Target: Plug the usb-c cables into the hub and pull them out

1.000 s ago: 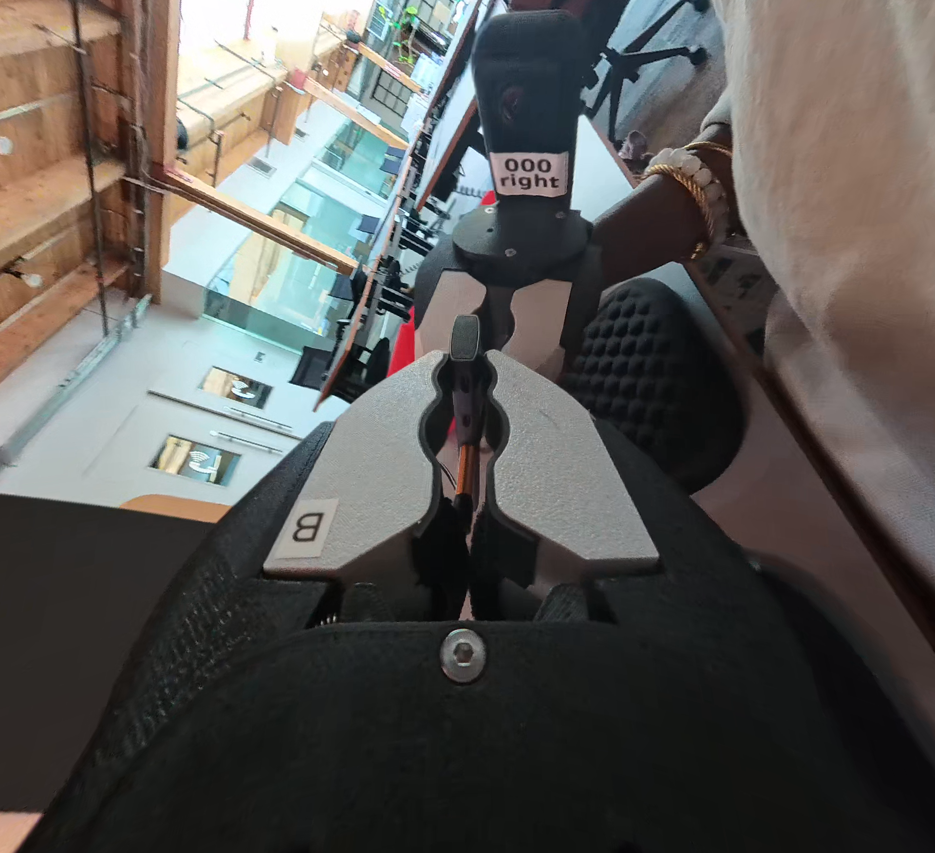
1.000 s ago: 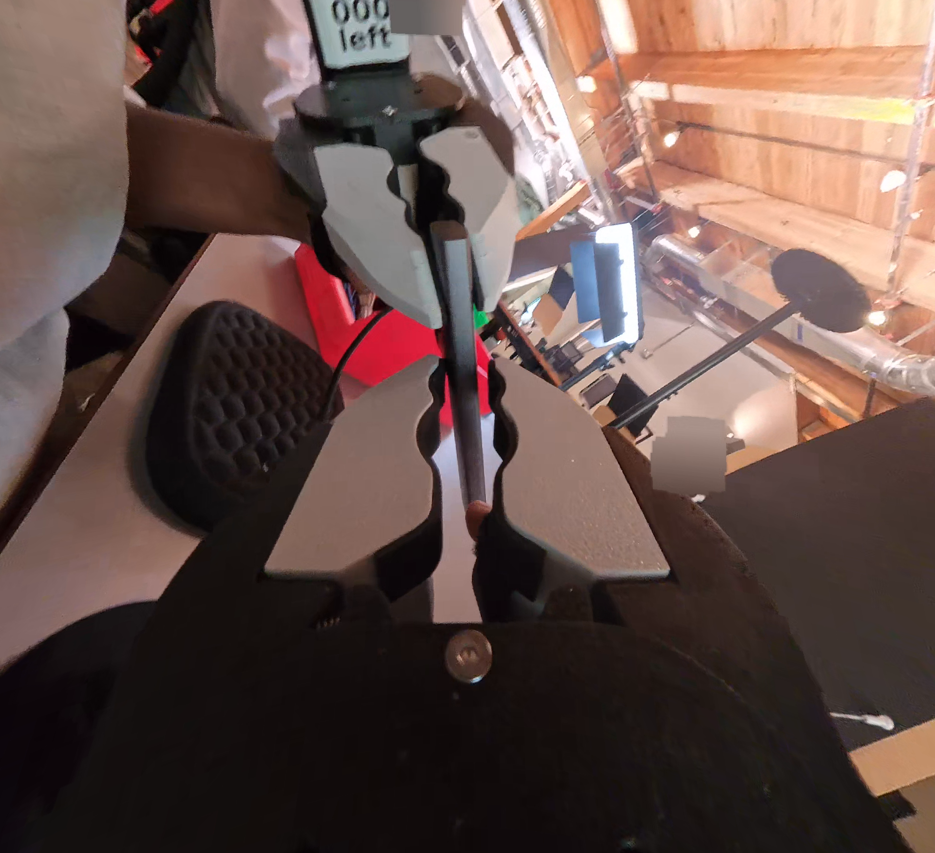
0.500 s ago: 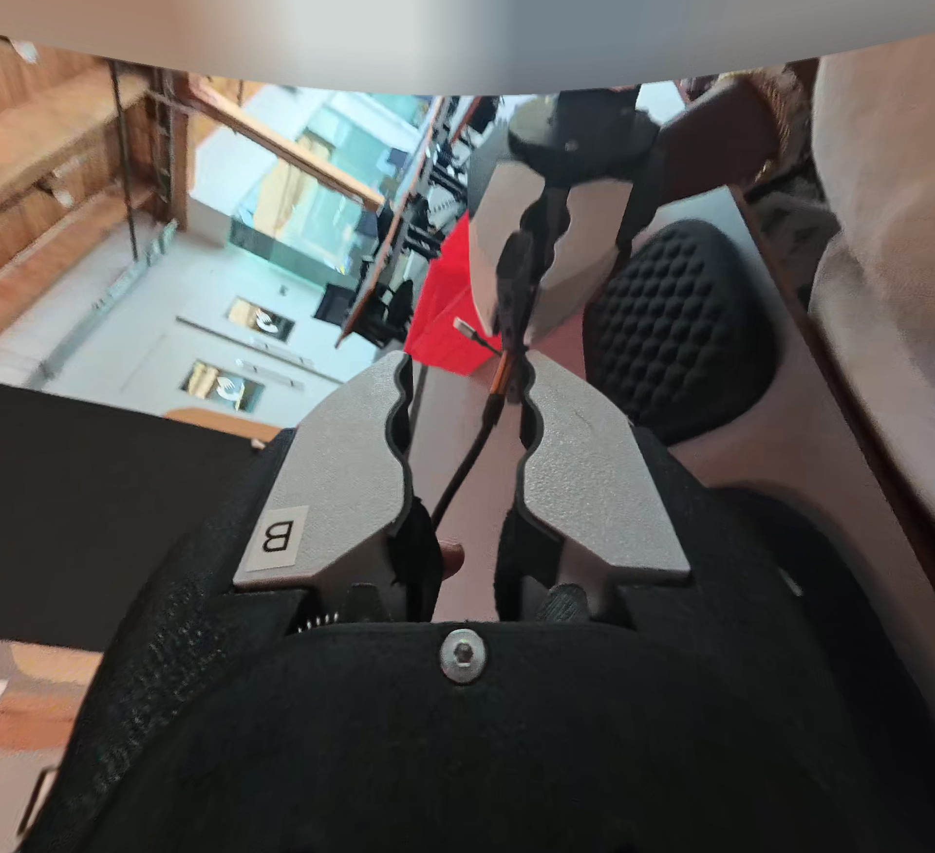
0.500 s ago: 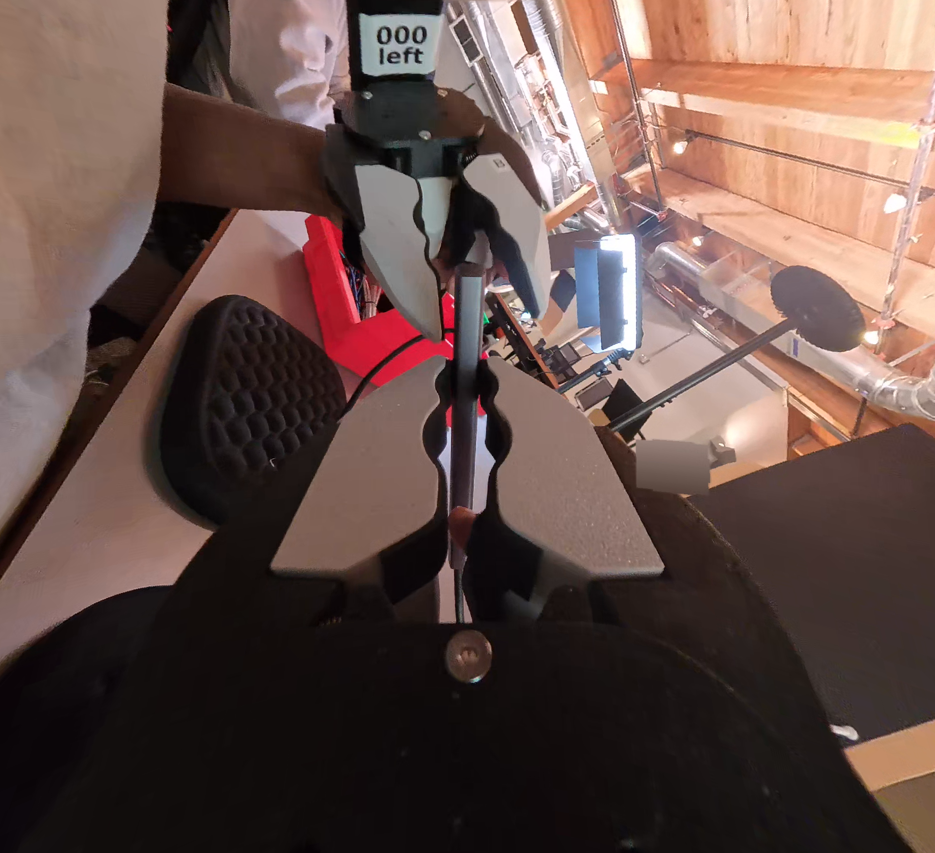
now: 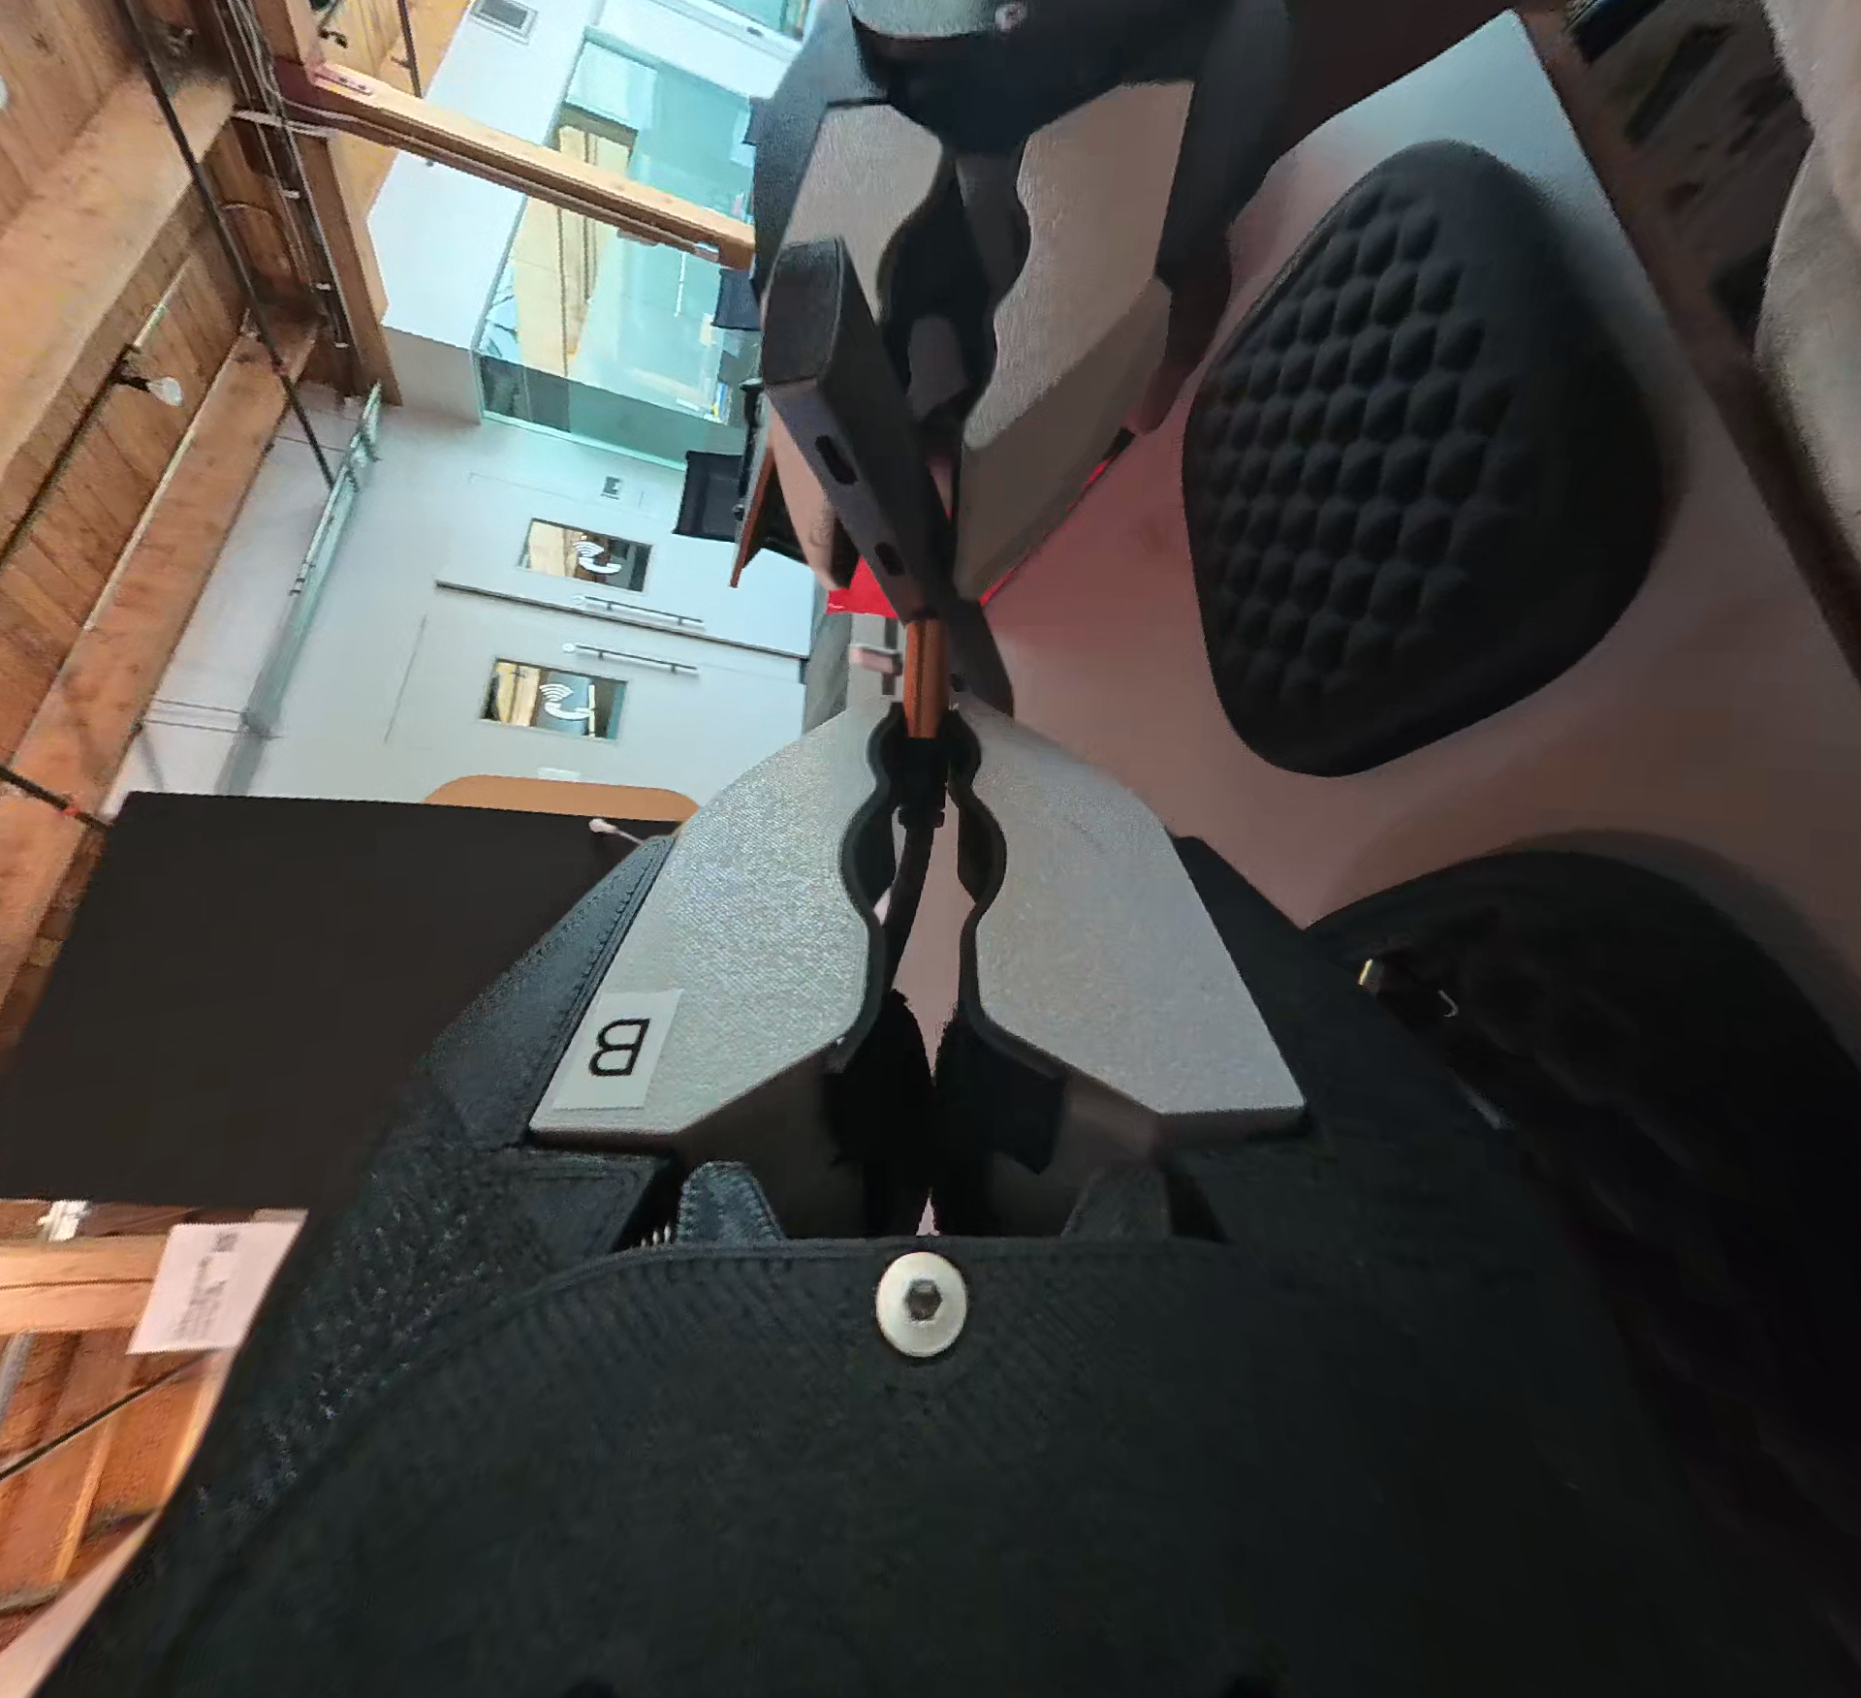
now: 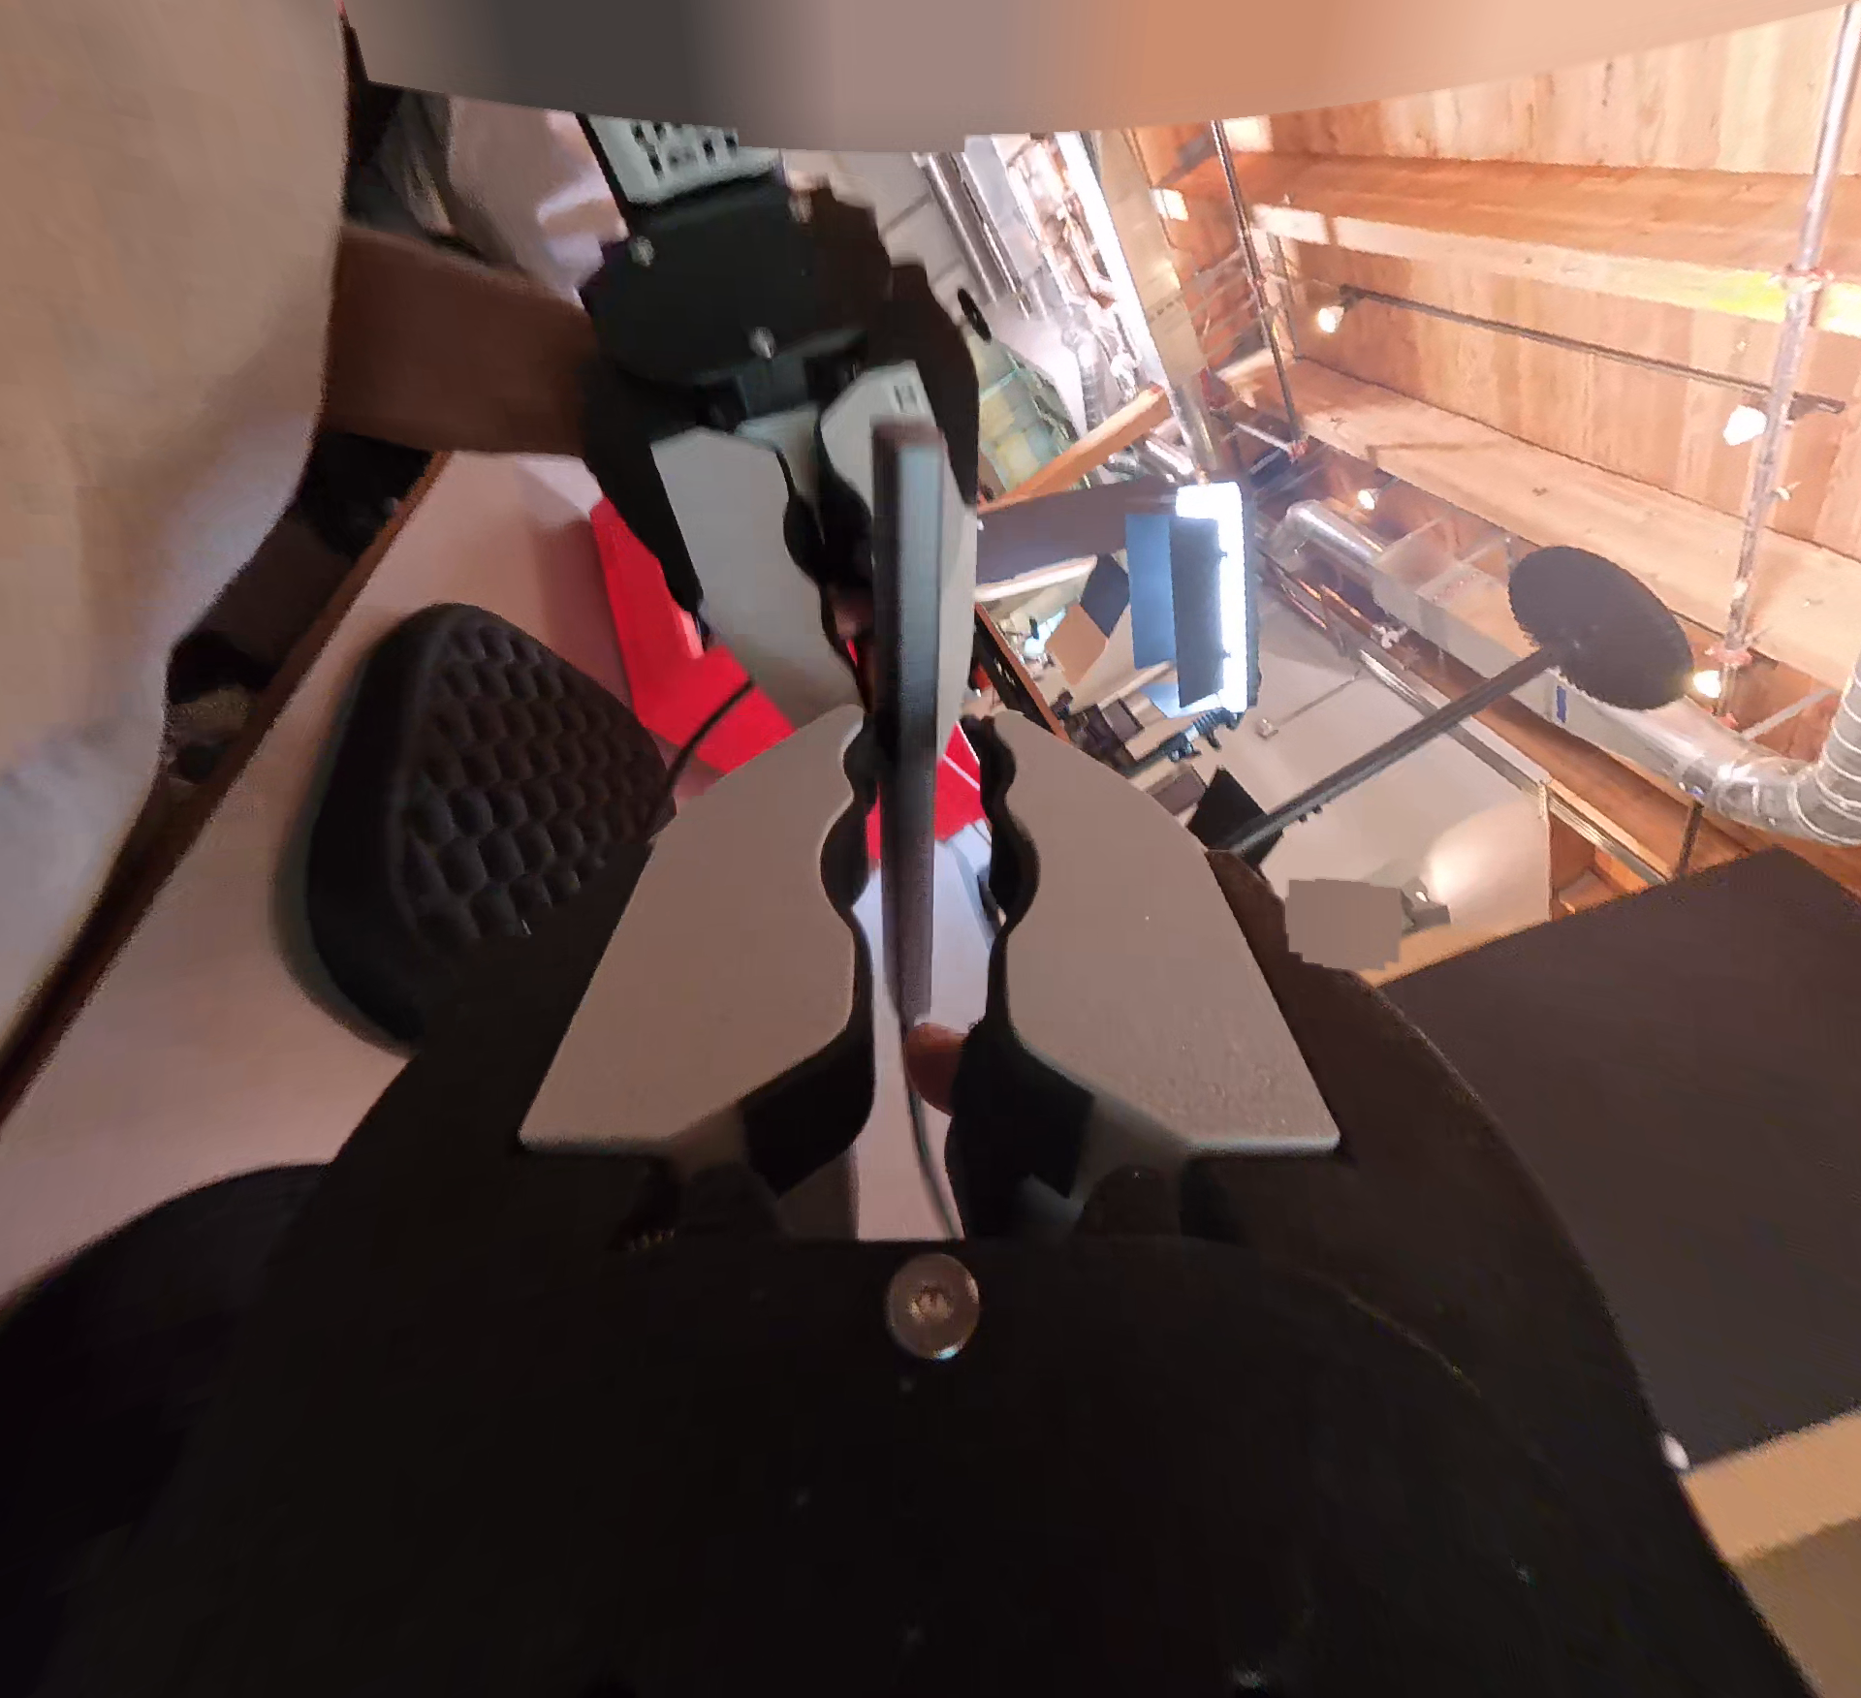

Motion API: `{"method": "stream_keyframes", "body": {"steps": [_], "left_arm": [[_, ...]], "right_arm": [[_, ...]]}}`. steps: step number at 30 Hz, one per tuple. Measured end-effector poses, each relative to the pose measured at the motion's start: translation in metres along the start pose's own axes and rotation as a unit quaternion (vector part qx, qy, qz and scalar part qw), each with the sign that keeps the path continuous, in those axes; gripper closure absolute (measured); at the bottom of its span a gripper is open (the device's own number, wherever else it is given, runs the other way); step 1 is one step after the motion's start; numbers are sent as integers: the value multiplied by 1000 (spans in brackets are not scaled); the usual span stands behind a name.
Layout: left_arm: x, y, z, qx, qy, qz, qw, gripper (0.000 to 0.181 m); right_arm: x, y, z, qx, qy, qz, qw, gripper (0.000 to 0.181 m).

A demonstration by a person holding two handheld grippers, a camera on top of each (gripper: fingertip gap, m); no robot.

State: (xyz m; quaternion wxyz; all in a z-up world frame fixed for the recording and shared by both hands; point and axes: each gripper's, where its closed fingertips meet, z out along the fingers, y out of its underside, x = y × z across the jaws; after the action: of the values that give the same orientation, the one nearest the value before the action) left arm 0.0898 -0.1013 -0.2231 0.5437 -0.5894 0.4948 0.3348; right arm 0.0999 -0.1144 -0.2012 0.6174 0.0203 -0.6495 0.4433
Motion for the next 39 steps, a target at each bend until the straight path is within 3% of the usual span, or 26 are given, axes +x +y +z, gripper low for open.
{"method": "stream_keyframes", "body": {"steps": [4, 20, 28, 39], "left_arm": [[-4, -12, -6, 42, -6, -9, 999, 176], [-3, -12, -11, 57, 7, -21, 998, 176], [-3, 3, -5, 11, 6, -4, 1000, 177], [-1, 8, -1, 8, 13, -9, 1000, 177]], "right_arm": [[-1, 25, -2, -44, 0, -10, 999, 168], [-4, 28, 3, -60, -5, -11, 998, 170], [-2, -21, 2, 27, -29, 36, 999, 162], [-8, -38, 10, 44, -49, 17, 998, 171]]}}
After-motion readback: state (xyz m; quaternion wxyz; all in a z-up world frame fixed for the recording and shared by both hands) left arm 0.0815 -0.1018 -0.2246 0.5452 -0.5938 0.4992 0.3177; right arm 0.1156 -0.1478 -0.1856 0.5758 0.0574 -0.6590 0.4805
